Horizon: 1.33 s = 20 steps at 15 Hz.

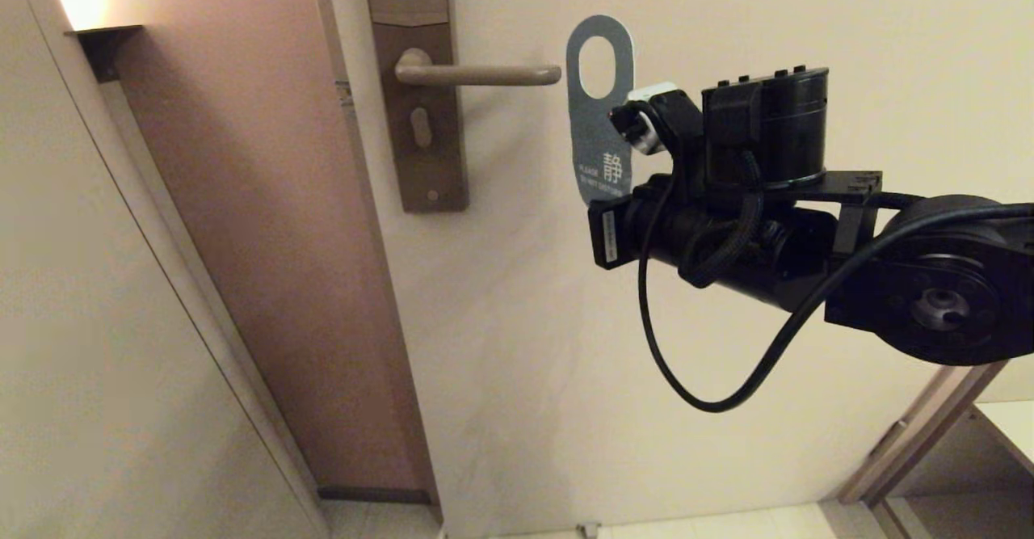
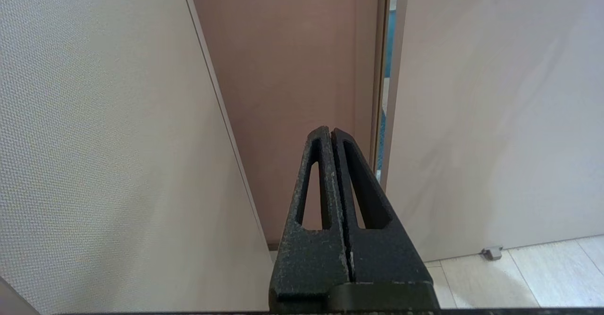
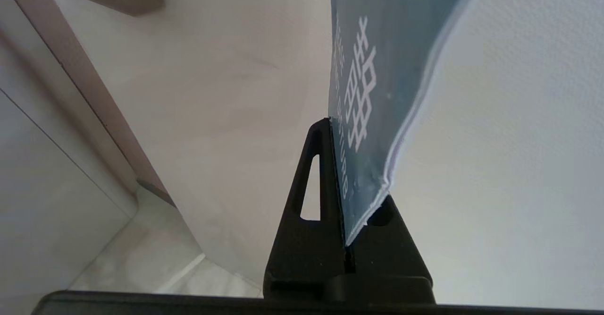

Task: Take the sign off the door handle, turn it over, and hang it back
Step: Hang the sign back with the other side facing out

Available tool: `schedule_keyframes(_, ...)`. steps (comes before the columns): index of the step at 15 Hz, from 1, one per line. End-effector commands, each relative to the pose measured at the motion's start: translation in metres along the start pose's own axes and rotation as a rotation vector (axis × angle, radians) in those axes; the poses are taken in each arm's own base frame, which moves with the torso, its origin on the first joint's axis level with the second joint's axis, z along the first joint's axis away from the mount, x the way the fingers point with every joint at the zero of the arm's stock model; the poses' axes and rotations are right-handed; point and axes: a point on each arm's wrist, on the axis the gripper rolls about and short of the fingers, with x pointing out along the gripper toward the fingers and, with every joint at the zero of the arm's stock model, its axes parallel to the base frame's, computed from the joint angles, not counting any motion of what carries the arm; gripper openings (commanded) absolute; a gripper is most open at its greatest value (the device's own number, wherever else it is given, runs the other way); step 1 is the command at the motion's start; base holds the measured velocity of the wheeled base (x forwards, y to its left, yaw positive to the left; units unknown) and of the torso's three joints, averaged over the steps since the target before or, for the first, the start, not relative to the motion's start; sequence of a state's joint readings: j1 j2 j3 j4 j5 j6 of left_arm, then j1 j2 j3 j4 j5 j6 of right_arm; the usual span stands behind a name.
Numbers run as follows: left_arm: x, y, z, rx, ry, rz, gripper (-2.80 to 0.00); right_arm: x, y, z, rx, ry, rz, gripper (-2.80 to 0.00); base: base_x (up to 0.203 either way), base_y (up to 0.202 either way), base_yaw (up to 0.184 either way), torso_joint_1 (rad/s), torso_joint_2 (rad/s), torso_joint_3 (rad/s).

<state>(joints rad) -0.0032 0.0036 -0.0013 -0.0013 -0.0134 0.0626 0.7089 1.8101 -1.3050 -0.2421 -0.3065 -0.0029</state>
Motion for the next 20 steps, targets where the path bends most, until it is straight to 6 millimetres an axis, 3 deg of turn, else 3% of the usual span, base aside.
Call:
schedule_keyframes(1, 0.000, 0.000, 0.000, 0.000, -0.001, 0.000, -2.80, 0.002, 0.007, 0.001, -0.004, -0.003, 0.009, -2.80, 0.000, 0.000, 0.000, 0.000, 0.00, 0.000)
schedule_keyframes(20, 0.000, 0.000, 0.000, 0.000, -0.001, 0.000, -2.80, 0.010, 0.047, 0.002, -0.032, -0.018, -0.047, -2.80, 0.000, 0.000, 0.000, 0.000, 0.00, 0.000)
